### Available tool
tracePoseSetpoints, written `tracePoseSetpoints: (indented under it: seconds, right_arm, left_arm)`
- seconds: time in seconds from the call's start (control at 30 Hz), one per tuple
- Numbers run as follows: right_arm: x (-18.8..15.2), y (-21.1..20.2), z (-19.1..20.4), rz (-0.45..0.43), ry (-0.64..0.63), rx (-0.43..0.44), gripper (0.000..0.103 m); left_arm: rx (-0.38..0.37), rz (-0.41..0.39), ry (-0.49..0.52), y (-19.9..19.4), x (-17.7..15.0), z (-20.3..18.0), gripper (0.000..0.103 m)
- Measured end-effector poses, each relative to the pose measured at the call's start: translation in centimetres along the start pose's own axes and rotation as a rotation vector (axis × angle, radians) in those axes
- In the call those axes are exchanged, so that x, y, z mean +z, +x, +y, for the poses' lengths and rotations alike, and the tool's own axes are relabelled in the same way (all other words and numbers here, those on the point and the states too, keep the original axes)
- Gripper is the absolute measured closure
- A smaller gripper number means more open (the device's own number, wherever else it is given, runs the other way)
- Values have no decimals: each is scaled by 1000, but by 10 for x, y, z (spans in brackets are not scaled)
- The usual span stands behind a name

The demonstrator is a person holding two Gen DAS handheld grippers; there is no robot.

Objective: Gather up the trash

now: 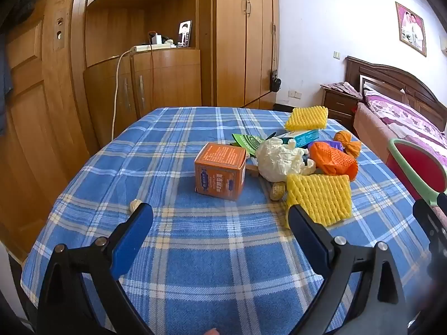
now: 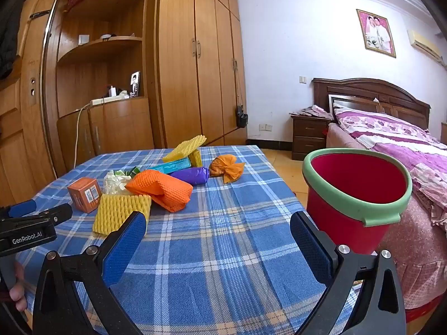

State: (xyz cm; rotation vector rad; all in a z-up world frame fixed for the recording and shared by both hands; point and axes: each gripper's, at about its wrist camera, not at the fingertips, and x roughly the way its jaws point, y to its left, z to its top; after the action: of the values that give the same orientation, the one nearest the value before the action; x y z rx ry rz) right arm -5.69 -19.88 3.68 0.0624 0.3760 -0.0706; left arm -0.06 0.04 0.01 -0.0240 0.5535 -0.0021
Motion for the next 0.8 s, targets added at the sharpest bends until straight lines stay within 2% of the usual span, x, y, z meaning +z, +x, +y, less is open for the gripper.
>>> tracePoseSetpoints:
  seconds: [0.8]
  right_arm:
    - [-1, 1, 1, 1, -5, -2, 1]
  left_arm:
    - [5, 10, 6, 0, 0, 0, 6]
